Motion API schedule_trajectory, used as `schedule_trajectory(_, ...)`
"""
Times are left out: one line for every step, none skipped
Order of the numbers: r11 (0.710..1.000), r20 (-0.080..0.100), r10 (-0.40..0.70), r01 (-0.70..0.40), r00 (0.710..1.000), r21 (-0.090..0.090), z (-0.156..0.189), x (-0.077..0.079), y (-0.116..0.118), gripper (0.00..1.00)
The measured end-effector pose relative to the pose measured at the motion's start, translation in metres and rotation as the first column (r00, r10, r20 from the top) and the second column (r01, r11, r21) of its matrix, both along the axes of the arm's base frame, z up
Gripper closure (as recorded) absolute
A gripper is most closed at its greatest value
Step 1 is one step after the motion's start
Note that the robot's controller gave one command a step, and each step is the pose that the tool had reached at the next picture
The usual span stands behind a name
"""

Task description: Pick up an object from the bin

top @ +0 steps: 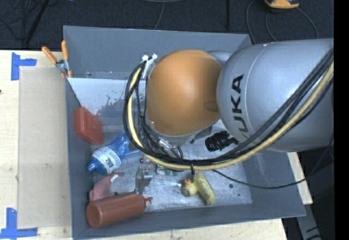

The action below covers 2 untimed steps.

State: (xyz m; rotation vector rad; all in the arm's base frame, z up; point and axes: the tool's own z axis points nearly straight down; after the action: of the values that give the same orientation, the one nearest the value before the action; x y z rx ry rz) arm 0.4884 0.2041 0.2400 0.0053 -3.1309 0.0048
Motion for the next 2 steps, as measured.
schedule_trajectory(1.0,0.008,-0.004,0.004,1.0,0.002,0.004,0.002,-0.001,0.0)
schedule_trajectory(0.999,0.013,-0.043,0.043,0.999,0.004,-0.049,-0.008,-0.02,0.0)
